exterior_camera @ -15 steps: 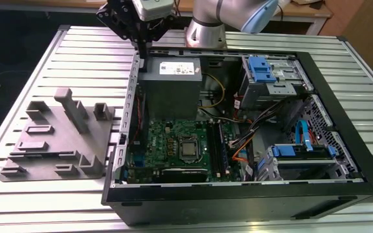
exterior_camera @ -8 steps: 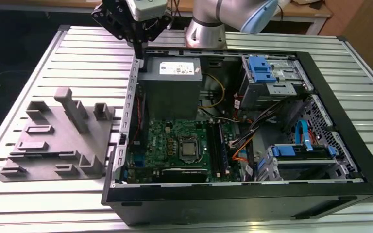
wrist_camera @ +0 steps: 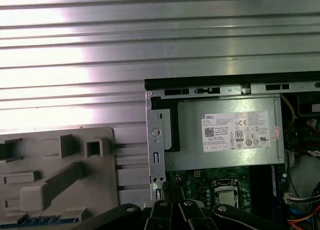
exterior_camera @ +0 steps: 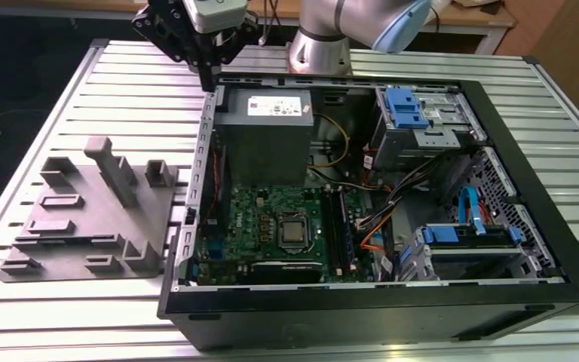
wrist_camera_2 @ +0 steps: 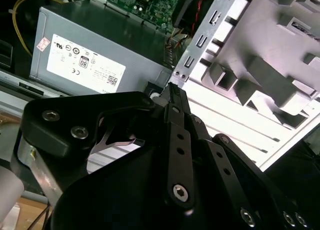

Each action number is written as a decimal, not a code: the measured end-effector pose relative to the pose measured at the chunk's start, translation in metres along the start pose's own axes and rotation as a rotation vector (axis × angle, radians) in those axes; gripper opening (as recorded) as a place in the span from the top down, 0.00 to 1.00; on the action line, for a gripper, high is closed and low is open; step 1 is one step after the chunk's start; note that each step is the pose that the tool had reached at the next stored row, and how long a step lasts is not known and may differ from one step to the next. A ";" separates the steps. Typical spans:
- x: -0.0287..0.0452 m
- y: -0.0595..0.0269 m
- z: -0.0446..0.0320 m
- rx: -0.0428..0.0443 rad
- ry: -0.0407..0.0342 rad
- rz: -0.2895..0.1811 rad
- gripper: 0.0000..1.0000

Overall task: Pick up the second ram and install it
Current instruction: 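Reach for the second ram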

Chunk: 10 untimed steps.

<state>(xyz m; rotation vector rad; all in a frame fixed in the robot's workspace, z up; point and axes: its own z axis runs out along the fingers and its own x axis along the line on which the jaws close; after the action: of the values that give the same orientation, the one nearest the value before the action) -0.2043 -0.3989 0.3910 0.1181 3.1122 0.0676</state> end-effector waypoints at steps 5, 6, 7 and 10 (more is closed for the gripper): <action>0.0061 -0.0005 0.0002 -0.0001 -0.0001 0.000 0.93; 0.0072 -0.0006 0.0002 0.0000 -0.0001 0.000 0.93; 0.0084 -0.0007 0.0003 -0.0001 -0.0001 0.000 0.93; 0.0119 -0.0010 0.0004 -0.0001 -0.0001 0.000 0.93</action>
<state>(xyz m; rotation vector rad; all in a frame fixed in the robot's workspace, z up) -0.2162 -0.3990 0.3903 0.1179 3.1121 0.0677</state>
